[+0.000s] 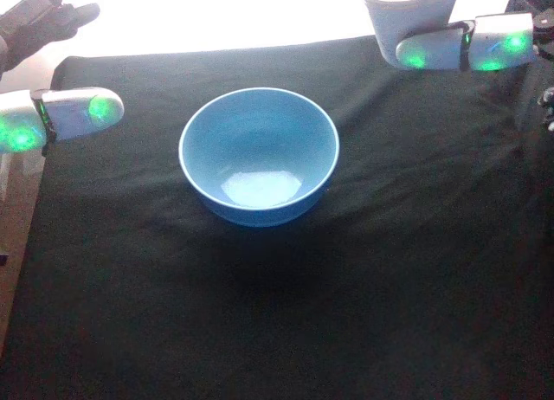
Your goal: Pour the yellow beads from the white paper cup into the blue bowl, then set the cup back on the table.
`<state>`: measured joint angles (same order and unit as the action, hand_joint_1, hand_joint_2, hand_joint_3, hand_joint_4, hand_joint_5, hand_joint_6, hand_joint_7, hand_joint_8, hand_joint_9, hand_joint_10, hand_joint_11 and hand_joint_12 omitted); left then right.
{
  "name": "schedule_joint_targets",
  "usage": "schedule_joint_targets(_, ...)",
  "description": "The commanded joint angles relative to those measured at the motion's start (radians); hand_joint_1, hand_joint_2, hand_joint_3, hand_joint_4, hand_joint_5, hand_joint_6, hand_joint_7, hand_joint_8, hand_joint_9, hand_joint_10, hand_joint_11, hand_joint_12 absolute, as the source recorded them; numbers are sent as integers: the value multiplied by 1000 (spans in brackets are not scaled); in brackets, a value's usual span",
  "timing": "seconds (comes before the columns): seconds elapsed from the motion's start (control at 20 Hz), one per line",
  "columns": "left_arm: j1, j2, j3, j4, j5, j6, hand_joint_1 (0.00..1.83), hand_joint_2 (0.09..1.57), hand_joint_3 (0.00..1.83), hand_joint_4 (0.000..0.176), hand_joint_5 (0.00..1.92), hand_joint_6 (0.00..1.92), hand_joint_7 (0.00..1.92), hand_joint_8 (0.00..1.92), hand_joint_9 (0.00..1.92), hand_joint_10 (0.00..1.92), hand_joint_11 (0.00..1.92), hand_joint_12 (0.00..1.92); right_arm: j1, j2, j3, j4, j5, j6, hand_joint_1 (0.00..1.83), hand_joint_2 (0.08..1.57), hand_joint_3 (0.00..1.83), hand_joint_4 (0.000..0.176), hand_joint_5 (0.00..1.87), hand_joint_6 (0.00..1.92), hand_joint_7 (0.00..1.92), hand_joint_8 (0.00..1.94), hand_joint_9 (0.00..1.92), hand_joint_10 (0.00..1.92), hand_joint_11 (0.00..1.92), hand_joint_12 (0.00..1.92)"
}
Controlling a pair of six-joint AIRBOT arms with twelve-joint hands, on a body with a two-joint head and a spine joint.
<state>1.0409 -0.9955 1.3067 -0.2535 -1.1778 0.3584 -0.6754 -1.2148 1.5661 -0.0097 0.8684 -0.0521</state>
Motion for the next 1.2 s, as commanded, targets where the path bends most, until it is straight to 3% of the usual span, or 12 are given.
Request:
schedule_joint_targets(0.0,-2,-6,7,-17,-123,-10,684,830,3,11,84,2,350,7,243,8,22,637,23,3,1,25,124,11,1252,1090,0,0,1188,731,891,942,756,23,0,1231)
schedule_joint_targets(0.15,-1,-6,8,-18,-123,-10,698,843,7,6,86,2,356,7,253,10,30,639,53,-5,1,-3,124,11,1254,1097,0,0,1195,696,854,1058,813,44,45,1355)
schedule_joint_targets(0.2,-1,-6,8,-18,-123,-10,698,841,5,5,89,3,357,7,262,13,40,643,63,-9,1,-14,124,11,1247,1110,3,0,1128,855,856,1016,813,34,34,1279)
schedule_joint_targets(0.25,-1,-5,9,-18,-124,-10,704,841,4,0,96,5,369,10,271,14,44,649,71,-14,1,-23,124,11,1193,1059,0,0,1139,737,827,437,750,9,62,1147)
schedule_joint_targets(0.35,-1,-5,9,-18,-124,-10,696,845,2,0,91,0,378,0,281,2,29,685,81,-22,1,-38,124,11,1168,1046,0,0,1146,701,854,64,661,0,120,1124)
schedule_joint_targets(0.55,-1,-5,10,-18,-124,-10,673,845,1,0,79,0,368,0,288,3,19,680,93,-33,1,-63,124,11,1191,1030,0,0,1188,616,968,37,865,99,379,1139)
schedule_joint_targets(0.75,-1,-5,10,-18,-124,-10,691,842,0,2,75,0,345,0,269,0,2,664,94,-42,2,-85,122,11,1187,1052,1,0,1123,729,965,10,802,25,306,1036)
schedule_joint_targets(0.8,-1,-5,10,-18,-124,-11,686,844,0,2,77,1,340,0,266,0,0,660,95,-43,2,-85,122,11,1243,1078,8,0,1168,743,914,775,839,23,298,1077)
schedule_joint_targets(0.9,-1,-5,9,-18,-124,-12,690,835,0,0,75,0,346,2,264,1,0,632,97,-43,2,-87,122,11,1181,1015,0,0,1233,543,919,207,740,4,108,1365)
schedule_joint_targets(1.05,0,-5,9,-19,-124,-12,693,848,4,0,68,0,350,3,264,3,9,630,97,-43,2,-91,121,11,1171,1004,0,0,1267,476,950,61,781,54,41,1596)
schedule_joint_targets(1.1,0,-5,9,-19,-124,-12,683,844,2,0,70,1,355,5,273,6,17,632,97,-45,2,-95,120,11,1177,996,0,0,1297,417,989,129,685,453,88,1643)
schedule_joint_targets(1.15,0,-5,9,-19,-124,-12,687,837,0,2,70,1,346,0,267,3,12,629,100,-46,2,-103,118,10,1207,987,0,0,1322,358,674,1056,502,1599,407,1865)
